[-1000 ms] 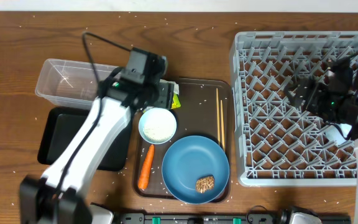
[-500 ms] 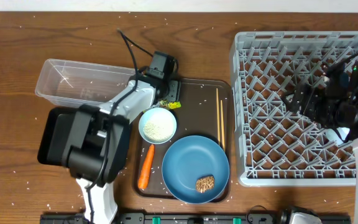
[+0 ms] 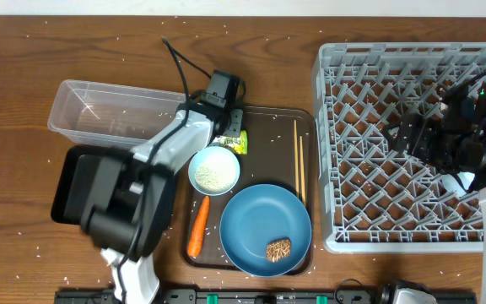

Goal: Sort waste into correct bins and load items into the dishwasher rack
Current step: 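Carry the tissue left and release it into the clear plastic bin, then grasp the yellow snack wrapper with the left gripper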

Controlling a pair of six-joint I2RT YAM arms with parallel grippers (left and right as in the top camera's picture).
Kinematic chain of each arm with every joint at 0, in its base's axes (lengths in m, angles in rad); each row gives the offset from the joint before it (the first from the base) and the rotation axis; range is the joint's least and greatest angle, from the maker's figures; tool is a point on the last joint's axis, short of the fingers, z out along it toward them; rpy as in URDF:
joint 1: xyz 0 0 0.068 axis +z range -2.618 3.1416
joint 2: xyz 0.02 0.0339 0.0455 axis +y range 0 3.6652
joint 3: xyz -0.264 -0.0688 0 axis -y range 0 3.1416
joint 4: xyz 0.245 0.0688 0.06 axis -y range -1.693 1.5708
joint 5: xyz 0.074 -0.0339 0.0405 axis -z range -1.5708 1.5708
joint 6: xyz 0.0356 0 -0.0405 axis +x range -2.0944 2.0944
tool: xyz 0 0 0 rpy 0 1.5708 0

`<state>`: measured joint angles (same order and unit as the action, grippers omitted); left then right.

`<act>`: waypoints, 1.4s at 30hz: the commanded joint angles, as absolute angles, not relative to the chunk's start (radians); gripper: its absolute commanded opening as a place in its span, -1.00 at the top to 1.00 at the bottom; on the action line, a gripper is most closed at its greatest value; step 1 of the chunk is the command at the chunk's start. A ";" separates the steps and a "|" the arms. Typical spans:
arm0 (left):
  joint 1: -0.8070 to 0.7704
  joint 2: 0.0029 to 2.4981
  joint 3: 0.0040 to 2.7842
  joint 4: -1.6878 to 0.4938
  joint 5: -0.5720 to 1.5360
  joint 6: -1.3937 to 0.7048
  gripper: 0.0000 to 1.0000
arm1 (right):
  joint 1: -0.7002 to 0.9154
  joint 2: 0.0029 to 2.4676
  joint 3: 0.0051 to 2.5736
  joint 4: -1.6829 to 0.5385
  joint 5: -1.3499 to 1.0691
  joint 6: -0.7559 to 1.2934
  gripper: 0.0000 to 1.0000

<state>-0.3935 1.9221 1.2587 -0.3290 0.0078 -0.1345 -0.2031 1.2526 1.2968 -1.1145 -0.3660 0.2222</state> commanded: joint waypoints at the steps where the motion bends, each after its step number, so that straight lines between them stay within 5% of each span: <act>1: -0.403 1.734 1.266 -0.361 0.003 -0.146 0.88 | -0.189 1.252 1.303 -1.111 -0.364 0.201 -0.68; 14: -0.284 1.618 1.245 -0.480 -0.282 -0.139 0.87 | -0.189 1.252 1.303 -1.100 -0.363 0.201 -0.70; 19: -0.189 1.691 1.245 -0.459 -0.279 -0.132 0.66 | -0.189 1.252 1.303 -1.108 -0.370 0.201 -0.70; 21: -0.164 1.692 1.245 -0.461 -0.242 -0.133 0.31 | -0.189 1.252 1.303 -1.112 -0.370 0.200 -0.71; 26: -0.179 1.649 1.246 -0.474 -0.005 -0.133 0.00 | -0.189 1.252 1.303 -1.111 -0.370 0.200 -0.72; 34: -0.314 1.668 1.245 -0.486 0.089 -0.135 -0.14 | -0.189 1.252 1.303 -1.111 -0.370 0.201 -0.72; 42: -0.406 1.810 1.245 -0.476 -0.061 -0.135 -0.15 | -0.189 1.252 1.303 -1.111 -0.370 0.201 -0.72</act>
